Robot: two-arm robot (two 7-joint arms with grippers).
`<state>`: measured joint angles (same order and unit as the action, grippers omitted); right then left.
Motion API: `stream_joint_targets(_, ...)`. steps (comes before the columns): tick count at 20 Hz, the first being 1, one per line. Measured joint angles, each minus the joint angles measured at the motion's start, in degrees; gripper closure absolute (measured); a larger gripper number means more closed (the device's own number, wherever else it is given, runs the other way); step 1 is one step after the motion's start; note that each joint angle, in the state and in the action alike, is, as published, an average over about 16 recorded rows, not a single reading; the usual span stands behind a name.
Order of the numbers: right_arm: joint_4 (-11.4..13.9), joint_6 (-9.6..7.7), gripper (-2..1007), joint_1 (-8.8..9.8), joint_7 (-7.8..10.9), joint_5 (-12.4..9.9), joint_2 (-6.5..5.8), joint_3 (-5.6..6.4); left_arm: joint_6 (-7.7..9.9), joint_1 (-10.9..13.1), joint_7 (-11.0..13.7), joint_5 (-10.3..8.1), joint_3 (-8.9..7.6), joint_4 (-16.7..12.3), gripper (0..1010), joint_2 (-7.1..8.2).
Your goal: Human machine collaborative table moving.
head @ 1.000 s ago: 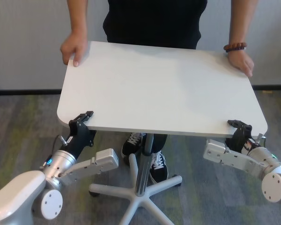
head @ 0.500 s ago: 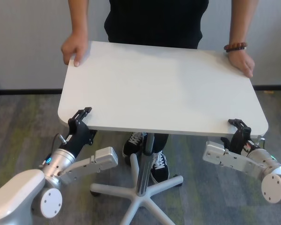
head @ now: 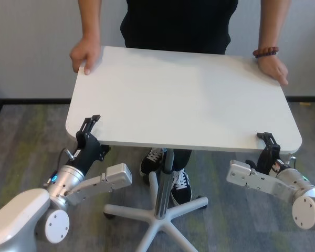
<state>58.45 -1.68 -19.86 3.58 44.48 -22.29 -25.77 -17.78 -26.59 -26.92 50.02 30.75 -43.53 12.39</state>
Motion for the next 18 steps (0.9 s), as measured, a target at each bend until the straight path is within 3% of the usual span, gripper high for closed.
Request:
stream_joint_targets(5,0.4,0.24,29,0.24,0.07,-0.1,-0.19,0.04,-0.30,0.2,0.2,-0.64,-0.12,-0.5,87,0.11)
stream_joint_targets(10,2.2,1.17,2,1.29,0.44,-1.1,-0.86,0.46,-1.01,1.3,1.8,-2.46,-0.69,-2.5,27,0.50)
stream_joint_targets(14,5.2,2.49,3,3.18,1.20,-3.2,-1.74,1.48,-1.62,3.0,4.5,-5.10,-1.79,-5.6,10,1.14)
stream_joint_targets(18,9.0,4.69,4,5.97,2.77,-7.2,-2.75,3.30,-2.00,5.7,8.4,-8.74,-3.59,-10.1,10,2.00)
